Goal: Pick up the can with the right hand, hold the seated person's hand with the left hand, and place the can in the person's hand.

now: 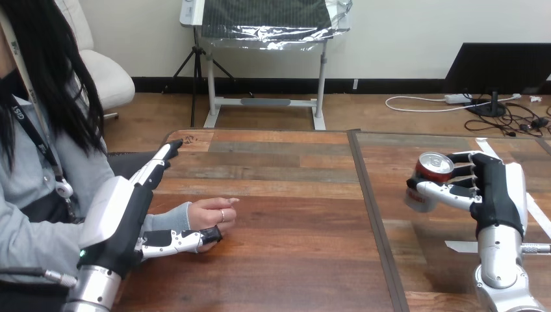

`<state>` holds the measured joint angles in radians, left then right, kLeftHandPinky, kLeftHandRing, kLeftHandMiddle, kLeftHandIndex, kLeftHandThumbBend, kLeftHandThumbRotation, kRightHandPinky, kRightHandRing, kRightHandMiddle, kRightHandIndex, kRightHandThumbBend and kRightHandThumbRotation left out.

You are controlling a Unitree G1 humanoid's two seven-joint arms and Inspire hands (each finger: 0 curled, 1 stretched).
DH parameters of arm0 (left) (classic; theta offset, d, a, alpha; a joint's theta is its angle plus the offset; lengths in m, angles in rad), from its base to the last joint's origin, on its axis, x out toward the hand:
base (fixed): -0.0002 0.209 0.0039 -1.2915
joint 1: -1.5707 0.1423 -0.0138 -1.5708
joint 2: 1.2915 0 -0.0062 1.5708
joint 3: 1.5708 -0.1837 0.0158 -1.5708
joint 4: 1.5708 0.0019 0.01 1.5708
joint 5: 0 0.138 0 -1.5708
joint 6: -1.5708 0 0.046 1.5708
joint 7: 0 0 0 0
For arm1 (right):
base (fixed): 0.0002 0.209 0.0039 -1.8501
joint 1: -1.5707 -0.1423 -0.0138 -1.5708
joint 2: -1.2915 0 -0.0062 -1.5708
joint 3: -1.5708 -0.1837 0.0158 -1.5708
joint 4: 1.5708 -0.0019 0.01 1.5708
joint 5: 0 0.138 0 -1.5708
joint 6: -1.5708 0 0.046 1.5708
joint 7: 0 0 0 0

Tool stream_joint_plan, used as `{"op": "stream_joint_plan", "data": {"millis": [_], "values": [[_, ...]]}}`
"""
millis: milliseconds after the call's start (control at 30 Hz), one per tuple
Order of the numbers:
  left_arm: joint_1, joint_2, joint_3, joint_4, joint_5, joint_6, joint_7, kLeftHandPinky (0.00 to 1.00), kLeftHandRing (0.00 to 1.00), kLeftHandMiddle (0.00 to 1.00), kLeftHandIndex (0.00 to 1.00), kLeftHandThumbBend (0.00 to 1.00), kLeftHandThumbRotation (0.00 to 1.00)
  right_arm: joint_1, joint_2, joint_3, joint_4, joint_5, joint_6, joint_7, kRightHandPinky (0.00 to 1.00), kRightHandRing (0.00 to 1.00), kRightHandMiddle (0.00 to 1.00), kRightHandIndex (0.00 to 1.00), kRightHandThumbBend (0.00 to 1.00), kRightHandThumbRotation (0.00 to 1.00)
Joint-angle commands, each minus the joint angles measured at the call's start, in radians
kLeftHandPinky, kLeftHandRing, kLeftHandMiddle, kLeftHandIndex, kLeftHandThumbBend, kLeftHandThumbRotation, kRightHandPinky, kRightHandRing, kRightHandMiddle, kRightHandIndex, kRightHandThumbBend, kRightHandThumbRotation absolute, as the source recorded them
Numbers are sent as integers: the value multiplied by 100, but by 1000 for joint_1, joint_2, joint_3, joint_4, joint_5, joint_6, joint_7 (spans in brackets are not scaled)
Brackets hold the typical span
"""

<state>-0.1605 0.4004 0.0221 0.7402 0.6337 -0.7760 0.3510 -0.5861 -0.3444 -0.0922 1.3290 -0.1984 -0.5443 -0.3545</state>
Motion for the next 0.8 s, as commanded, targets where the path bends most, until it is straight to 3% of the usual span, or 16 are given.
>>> {"op": "stream_joint_plan", "data": {"millis": [0, 433, 767], "values": [[-101, 39, -33, -3, 1, 11, 18, 72, 79, 85, 89, 100, 33, -38, 9, 16, -80, -8, -64, -13, 38, 42, 50, 53, 78, 0], [-166, 102, -106, 77, 62, 53, 54, 66, 72, 79, 84, 100, 31, -28, 28, 24, -106, -3, -82, -8, 40, 45, 51, 53, 78, 0], [-220, 137, -165, 144, 88, 74, 47, 70, 76, 81, 85, 100, 34, -19, 37, 32, -132, -10, -86, -12, 36, 40, 51, 52, 78, 0]]}}
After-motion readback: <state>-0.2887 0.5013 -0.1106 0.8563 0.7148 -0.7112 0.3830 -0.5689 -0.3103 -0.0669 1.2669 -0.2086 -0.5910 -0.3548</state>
